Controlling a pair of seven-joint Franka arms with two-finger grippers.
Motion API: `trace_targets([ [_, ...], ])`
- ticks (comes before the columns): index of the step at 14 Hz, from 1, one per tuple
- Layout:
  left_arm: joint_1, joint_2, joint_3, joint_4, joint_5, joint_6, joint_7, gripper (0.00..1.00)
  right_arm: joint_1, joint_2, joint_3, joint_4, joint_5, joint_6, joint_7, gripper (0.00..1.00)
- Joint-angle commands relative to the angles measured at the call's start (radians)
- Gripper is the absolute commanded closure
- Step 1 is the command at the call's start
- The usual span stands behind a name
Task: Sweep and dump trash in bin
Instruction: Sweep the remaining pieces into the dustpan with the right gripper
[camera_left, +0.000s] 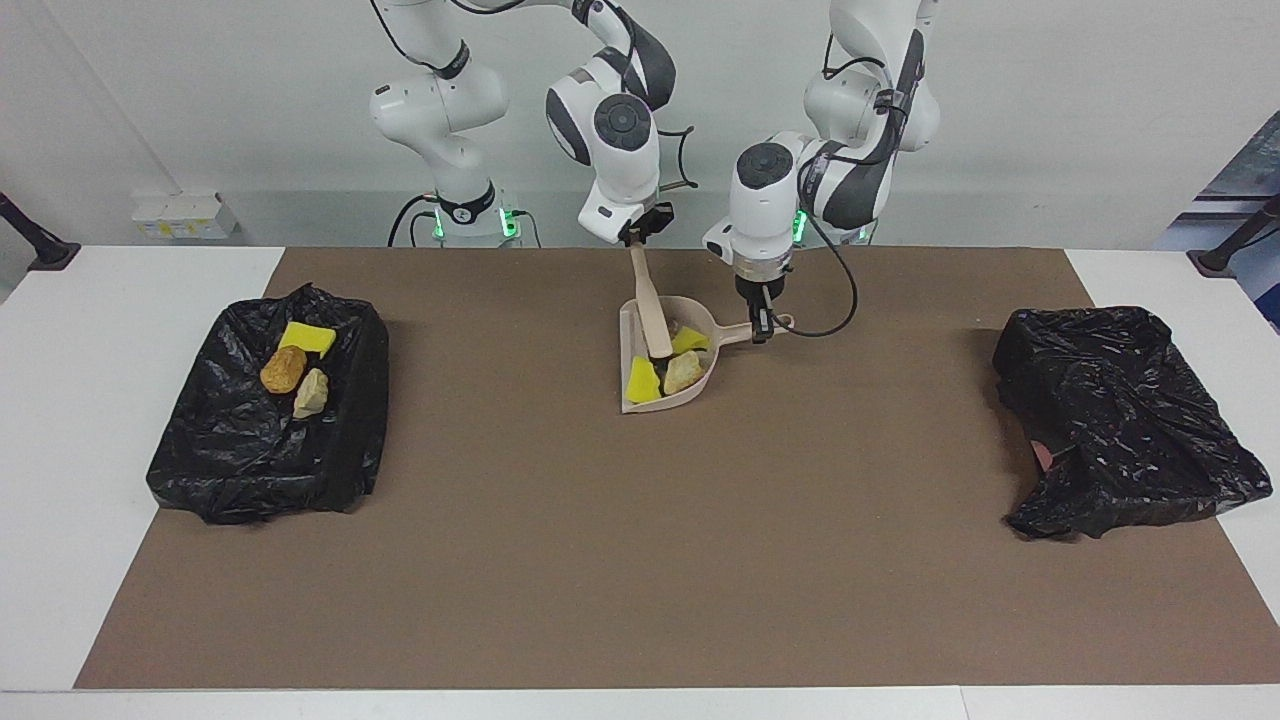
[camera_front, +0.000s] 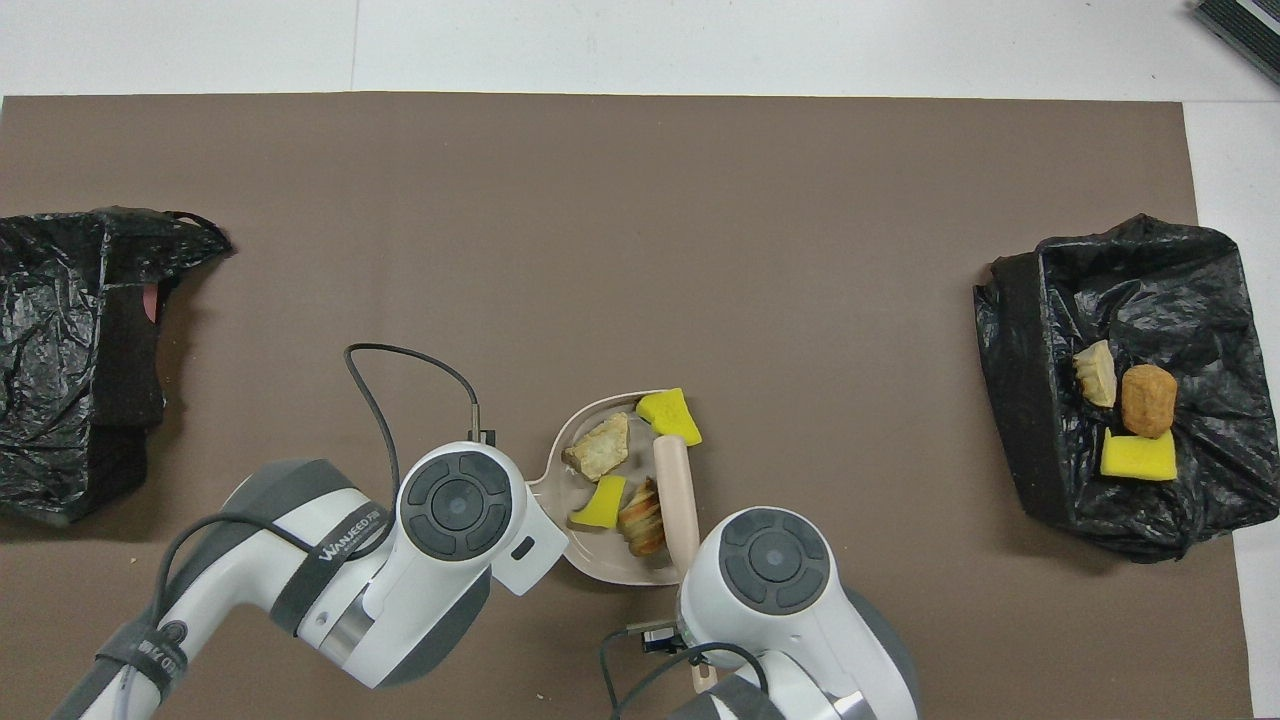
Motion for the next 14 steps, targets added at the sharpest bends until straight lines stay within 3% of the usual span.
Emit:
trace_targets([
  [1, 0.024, -0.020, 0.007, -0.036, 0.019, 0.040, -0.016, 1.00, -0.055, 0.012, 0.001, 0.085, -0.014, -0.101, -0.040, 1.00],
  [7, 0.058, -0.010, 0.007, -0.031, 0.012, 0.067, -0.010, 1.00, -0.072, 0.010, -0.001, 0.152, -0.052, -0.147, -0.020, 1.00],
  [14, 0.172, 0.065, 0.009, 0.065, -0.036, 0.070, 0.103, 1.00, -0.076, -0.020, 0.006, 0.101, -0.053, -0.101, 0.063, 1.00],
])
